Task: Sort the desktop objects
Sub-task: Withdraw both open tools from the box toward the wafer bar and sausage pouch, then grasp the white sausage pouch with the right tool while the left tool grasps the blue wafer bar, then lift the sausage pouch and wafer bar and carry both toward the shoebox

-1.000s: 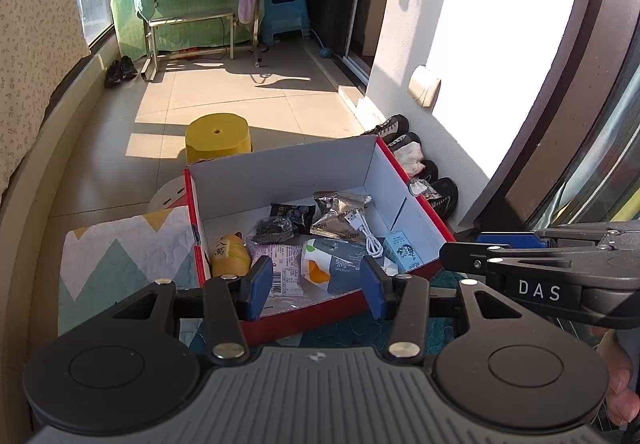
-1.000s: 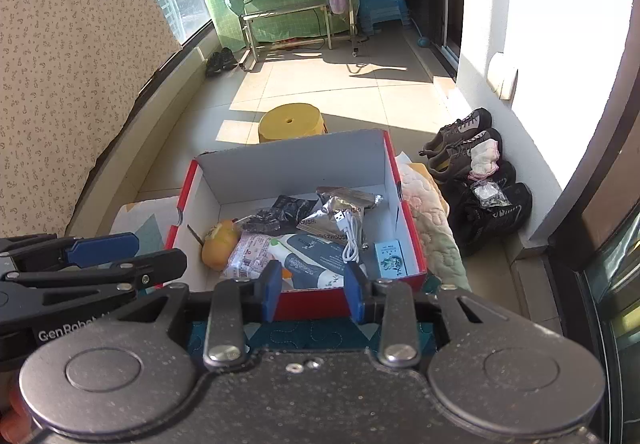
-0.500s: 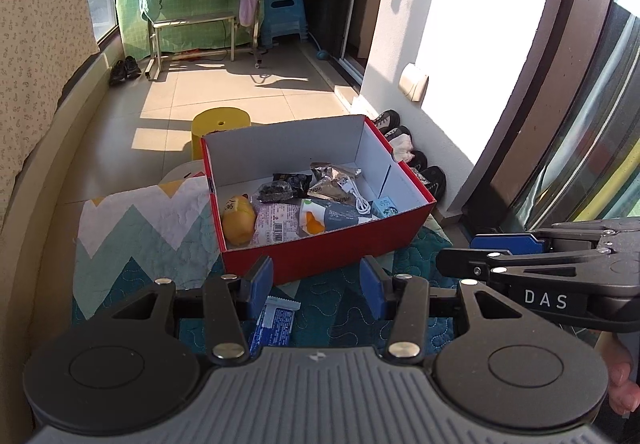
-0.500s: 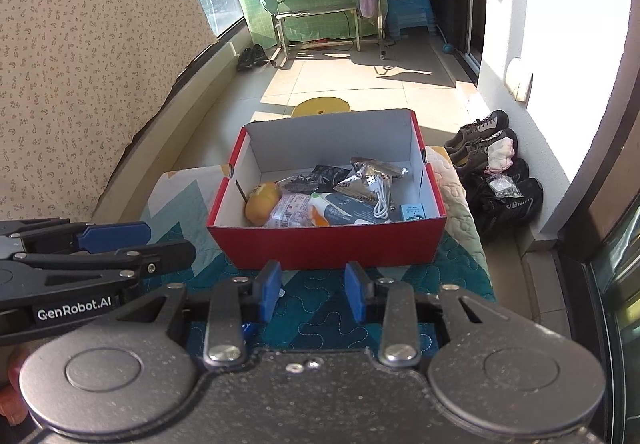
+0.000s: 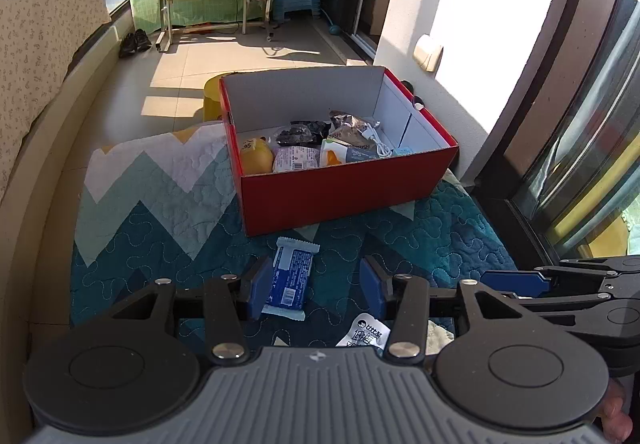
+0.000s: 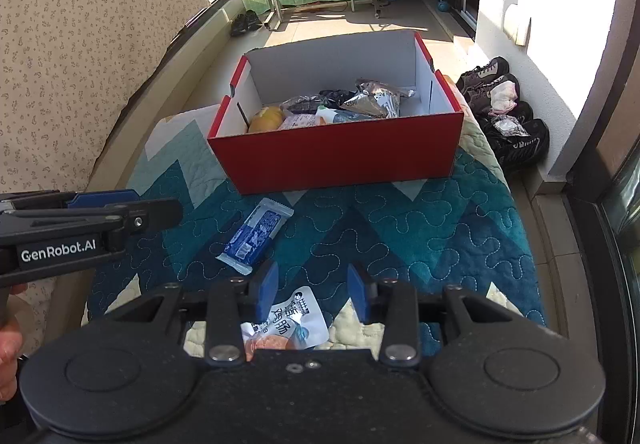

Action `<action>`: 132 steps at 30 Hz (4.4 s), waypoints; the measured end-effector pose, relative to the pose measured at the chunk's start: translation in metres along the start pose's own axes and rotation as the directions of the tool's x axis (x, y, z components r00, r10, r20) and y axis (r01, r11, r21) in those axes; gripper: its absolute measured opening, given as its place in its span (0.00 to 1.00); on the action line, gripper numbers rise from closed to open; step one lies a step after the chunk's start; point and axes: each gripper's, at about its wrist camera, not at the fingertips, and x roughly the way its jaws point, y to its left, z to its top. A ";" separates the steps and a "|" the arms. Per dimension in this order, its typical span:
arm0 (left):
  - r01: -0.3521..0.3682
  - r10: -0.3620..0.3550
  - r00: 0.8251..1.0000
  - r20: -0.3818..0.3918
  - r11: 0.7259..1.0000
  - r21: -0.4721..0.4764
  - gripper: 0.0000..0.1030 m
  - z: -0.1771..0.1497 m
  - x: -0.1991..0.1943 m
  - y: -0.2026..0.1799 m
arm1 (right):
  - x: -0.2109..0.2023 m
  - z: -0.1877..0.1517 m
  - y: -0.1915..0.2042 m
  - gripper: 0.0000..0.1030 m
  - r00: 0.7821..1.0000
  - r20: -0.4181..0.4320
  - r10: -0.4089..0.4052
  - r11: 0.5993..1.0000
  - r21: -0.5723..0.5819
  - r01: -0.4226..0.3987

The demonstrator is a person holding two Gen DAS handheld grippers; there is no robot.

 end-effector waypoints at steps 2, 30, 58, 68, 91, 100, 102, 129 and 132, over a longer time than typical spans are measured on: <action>0.004 -0.004 1.000 -0.006 1.000 0.003 0.45 -0.005 0.005 0.001 | 0.007 -0.006 0.000 0.38 1.000 -0.020 -0.007 1.000 0.012 0.007; 0.053 -0.053 0.987 -0.150 0.999 -0.002 0.59 -0.027 0.116 0.040 | 0.094 -0.041 0.005 0.51 0.977 -0.213 -0.024 0.990 0.132 0.053; 0.053 -0.041 0.990 -0.137 0.995 0.090 0.59 -0.027 0.167 0.034 | 0.118 -0.040 0.017 0.61 0.969 -0.247 0.001 0.967 0.246 0.061; 0.005 0.011 0.995 -0.095 0.986 0.169 0.60 -0.032 0.171 0.021 | 0.122 -0.044 0.039 0.58 0.967 -0.237 -0.088 0.991 0.074 0.109; -0.007 0.027 0.993 -0.117 0.987 0.161 0.34 -0.033 0.156 0.017 | 0.106 -0.035 0.004 0.42 0.976 -0.211 -0.052 0.982 0.166 0.088; -0.022 0.032 0.995 -0.089 0.993 0.115 0.34 -0.029 0.122 0.015 | 0.087 -0.025 -0.003 0.42 0.984 -0.168 -0.052 0.981 0.178 0.082; -0.022 0.031 0.996 -0.084 0.994 0.104 0.34 -0.027 0.112 0.013 | 0.080 -0.022 -0.003 0.42 0.987 -0.154 -0.050 0.982 0.174 0.077; 0.018 -0.019 0.999 0.032 0.999 0.041 0.34 0.002 -0.001 -0.032 | -0.034 0.005 -0.016 0.42 0.999 0.049 0.008 0.992 0.128 -0.014; 0.023 -0.026 0.998 0.052 0.999 0.044 0.34 0.010 -0.011 -0.036 | -0.044 0.013 -0.021 0.42 0.998 0.067 0.007 0.993 0.116 -0.015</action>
